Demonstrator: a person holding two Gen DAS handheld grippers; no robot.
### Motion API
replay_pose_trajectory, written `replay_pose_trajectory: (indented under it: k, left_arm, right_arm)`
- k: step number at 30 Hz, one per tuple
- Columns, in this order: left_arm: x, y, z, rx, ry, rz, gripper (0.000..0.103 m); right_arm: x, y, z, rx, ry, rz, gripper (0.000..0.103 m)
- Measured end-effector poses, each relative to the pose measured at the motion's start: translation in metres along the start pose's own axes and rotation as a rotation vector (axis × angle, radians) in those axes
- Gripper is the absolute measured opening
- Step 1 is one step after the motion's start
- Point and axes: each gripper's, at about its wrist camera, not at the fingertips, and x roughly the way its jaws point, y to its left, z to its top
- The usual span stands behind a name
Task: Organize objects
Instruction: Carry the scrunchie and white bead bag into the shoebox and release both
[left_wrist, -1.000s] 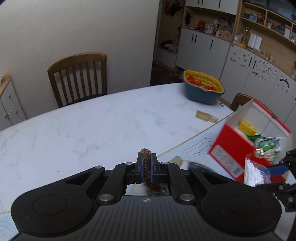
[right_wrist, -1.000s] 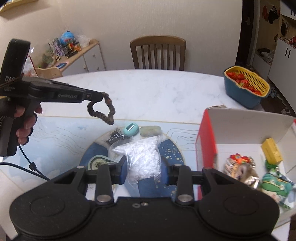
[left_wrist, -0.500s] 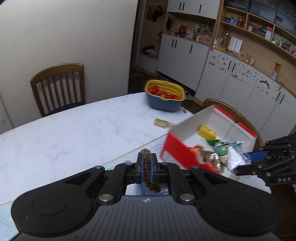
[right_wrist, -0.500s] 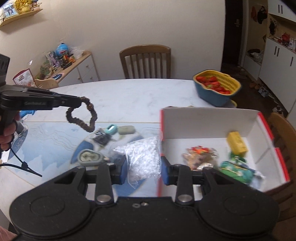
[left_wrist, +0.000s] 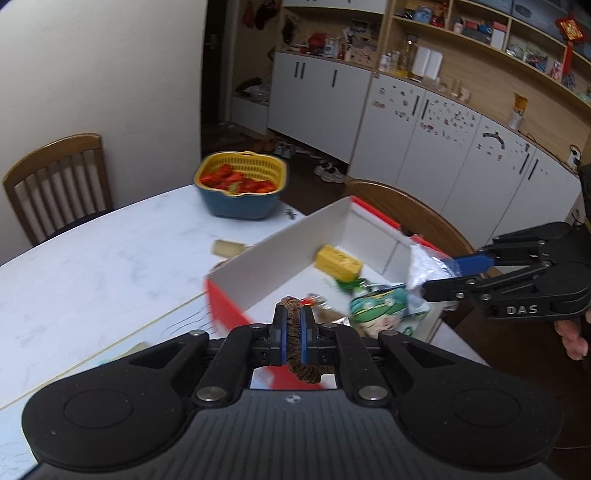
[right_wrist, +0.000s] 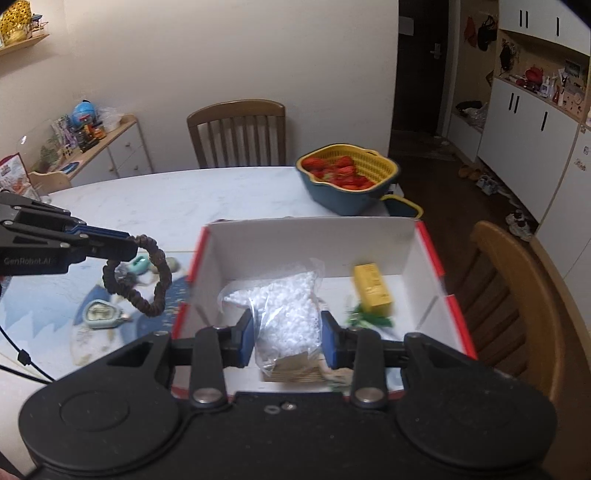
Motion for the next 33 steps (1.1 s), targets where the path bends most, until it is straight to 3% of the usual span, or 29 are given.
replay_pose_trajectory:
  k: [8,13,25,33]
  left_arm:
    - [0.049,-0.037,0.023,0.042,0.028,0.013,0.006]
    - [0.085,-0.048,0.036,0.059,0.043,0.057,0.007]
    - [0.150,-0.029,0.050,-0.091,0.099,0.079,0.007]
    - [0.176,-0.030,0.049,-0.093,0.146,0.097,0.007]
  right_arm:
    - [0.026,-0.034,0.010,-0.038,0.023,0.014,0.034]
    - [0.050,-0.043,0.015,-0.085,0.039,0.008,0.034]
    - [0.099,-0.054,0.016,-0.177,0.108,0.004,0.034]
    - [0.122,-0.049,0.010,-0.237,0.172,0.035,0.034]
